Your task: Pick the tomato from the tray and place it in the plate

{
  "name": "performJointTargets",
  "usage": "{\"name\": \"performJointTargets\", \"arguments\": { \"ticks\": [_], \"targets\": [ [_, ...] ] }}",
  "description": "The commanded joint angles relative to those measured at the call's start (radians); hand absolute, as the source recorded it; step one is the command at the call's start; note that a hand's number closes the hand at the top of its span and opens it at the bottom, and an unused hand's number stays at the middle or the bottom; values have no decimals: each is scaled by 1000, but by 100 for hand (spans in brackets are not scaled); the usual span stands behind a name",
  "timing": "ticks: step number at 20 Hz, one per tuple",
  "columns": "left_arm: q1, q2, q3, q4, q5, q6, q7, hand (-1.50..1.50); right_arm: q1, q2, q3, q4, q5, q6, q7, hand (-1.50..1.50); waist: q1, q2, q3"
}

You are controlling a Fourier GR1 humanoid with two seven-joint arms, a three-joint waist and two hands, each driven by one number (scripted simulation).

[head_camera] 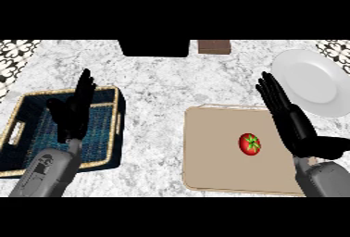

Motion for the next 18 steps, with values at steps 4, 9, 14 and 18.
{"name": "performJointTargets", "arguments": {
  "ticks": [4,9,14,18],
  "targets": [
    [-48,82,-7,-9,-49,-82,33,0,-127,113,43,-49,-95,48,201,-150,2,17,18],
    [-23,70,-52,-14,-57,-106,25,0,-238,-208,239,-81,425,91,105,150,5,-8,5],
    [75,56,-63,-47,-81,-125,-32,0,67,83,302,87,349,-26,-86,-150,-2,17,19],
    [60,54,-41,-55,-106,-122,-11,0,115,-3,282,79,498,-87,-188,-150,-14,14,18]
  ]
}}
